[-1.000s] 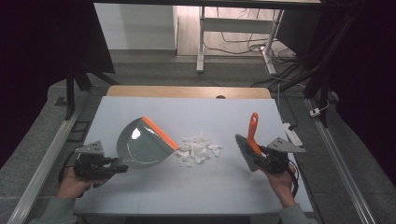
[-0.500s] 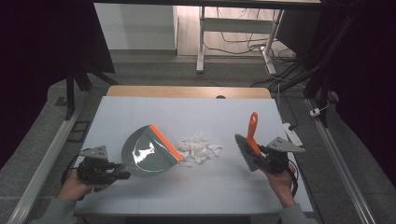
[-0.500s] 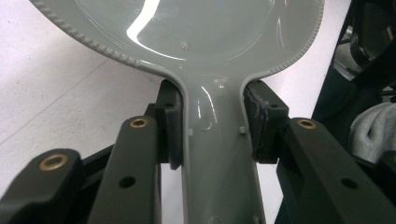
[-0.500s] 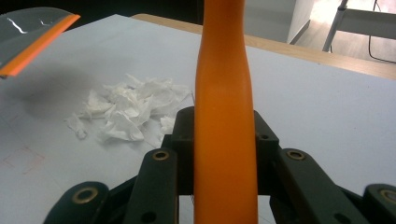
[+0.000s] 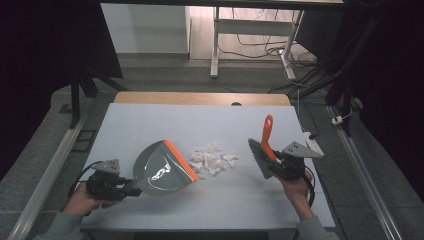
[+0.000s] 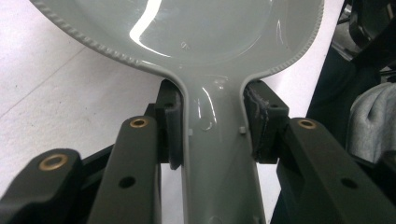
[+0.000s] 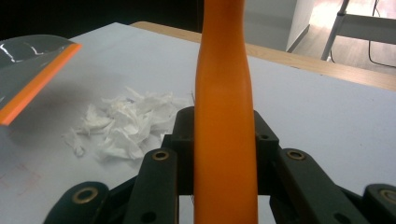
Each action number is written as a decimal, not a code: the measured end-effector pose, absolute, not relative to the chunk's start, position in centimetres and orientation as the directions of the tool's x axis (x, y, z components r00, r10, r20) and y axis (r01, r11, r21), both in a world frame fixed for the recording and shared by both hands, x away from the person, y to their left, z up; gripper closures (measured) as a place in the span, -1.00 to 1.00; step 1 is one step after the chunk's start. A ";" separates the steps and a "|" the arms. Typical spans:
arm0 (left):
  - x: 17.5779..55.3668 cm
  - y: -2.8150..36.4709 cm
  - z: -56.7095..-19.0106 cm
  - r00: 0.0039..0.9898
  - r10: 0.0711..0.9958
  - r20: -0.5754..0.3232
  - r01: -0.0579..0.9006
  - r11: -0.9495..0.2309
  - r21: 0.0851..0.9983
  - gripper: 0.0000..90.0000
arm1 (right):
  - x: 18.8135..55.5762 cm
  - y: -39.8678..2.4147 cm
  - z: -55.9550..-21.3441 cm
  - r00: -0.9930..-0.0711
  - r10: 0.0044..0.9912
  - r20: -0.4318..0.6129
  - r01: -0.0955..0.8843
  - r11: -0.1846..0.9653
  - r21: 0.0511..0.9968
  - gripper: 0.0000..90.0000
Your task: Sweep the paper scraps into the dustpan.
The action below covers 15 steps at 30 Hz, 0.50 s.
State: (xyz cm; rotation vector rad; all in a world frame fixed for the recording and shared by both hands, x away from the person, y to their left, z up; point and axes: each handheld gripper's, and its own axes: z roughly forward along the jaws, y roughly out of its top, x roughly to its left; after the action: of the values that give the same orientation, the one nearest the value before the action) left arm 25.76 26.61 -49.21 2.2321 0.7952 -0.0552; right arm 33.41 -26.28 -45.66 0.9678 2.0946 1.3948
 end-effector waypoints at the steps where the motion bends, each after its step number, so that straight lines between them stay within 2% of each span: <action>1: 25.7 26.6 -49.2 0.807 0.524 -0.271 0.558 -0.527 0.641 0.38 | 33.6 -26.1 -45.6 -0.659 0.752 0.021 0.310 0.246 0.918 0.56; 15: 25.2 26.5 -50.0 0.832 0.491 -0.258 0.540 -0.610 0.580 0.38 | 35.4 -24.3 -45.4 -0.646 0.762 0.037 0.328 0.234 0.915 0.56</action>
State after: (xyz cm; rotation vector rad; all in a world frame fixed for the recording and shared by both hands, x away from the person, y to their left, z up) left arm 25.18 26.50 -49.95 2.3390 0.7496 -0.0953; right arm 35.42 -24.29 -45.43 1.0003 2.0939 1.3932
